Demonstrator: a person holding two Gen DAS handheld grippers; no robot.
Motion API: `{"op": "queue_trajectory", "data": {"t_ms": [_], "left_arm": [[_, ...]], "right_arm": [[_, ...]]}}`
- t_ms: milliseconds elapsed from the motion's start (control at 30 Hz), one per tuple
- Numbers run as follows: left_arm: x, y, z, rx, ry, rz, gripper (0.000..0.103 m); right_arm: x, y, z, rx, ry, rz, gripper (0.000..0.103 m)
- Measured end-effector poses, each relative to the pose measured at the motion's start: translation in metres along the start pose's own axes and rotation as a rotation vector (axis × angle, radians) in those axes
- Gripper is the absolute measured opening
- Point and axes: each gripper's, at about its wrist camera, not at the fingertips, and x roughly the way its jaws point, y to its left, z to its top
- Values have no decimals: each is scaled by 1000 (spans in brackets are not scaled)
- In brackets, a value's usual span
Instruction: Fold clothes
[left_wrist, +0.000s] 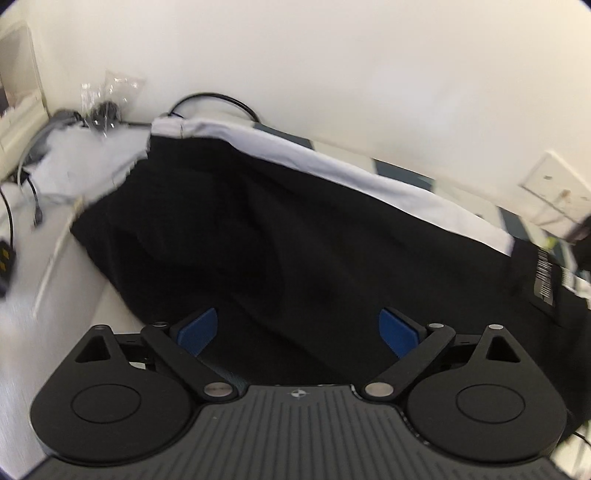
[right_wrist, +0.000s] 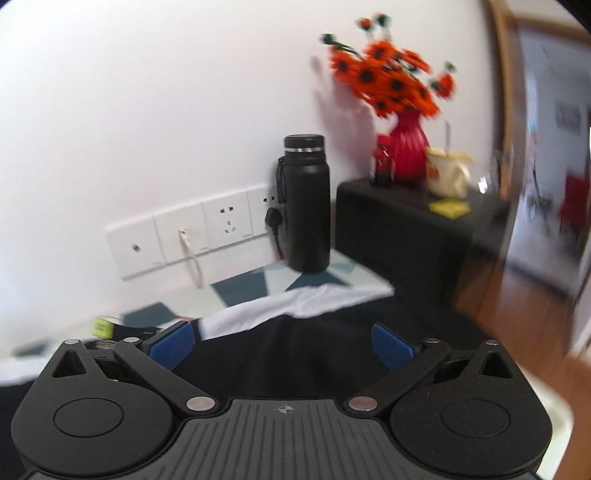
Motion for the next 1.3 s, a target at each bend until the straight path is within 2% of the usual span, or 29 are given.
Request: {"op": "queue_trajectory", "data": {"t_ms": [67, 133, 233, 300, 400, 467, 567, 667, 800, 867, 967, 1000, 1167, 1300], "left_arm": [[-16, -4, -13, 23, -12, -44, 97], [-29, -10, -27, 75, -26, -67, 98], [-40, -17, -46, 141, -39, -76, 99], [-37, -20, -57, 145, -34, -81, 99], [-23, -24, -67, 107, 21, -150, 99], [-16, -32, -76, 105, 50, -183, 99], [-10, -50, -90, 144, 71, -208, 99], [-11, -71, -106, 200, 73, -254, 99], [-12, -110, -127, 289, 85, -324, 99], [-11, -131, -138, 329, 95, -359, 99], [3, -161, -152, 252, 160, -430, 99], [9, -174, -155, 244, 172, -426, 99], [26, -244, -169, 275, 174, -285, 99], [36, -291, -182, 389, 140, -186, 99]], "right_arm": [[-23, -8, -3, 100, 28, 29, 102], [-45, -15, -5, 185, 73, 22, 102], [-83, -35, -11, 281, 57, 8, 102], [-105, -50, -16, 301, 50, -40, 102], [-132, -76, -25, 308, 71, -133, 102], [-145, -95, -30, 338, 75, -156, 102], [-156, -122, -37, 417, 96, -166, 102], [-153, -140, -42, 413, 83, -103, 102], [-120, -150, -43, 339, 105, -137, 102], [-96, -159, -44, 343, 111, -122, 99], [-50, -175, -44, 365, 160, -108, 93], [-34, -180, -44, 373, 184, -106, 93], [44, -215, -32, 414, 292, -87, 90], [95, -237, -28, 367, 345, -78, 88]]}}
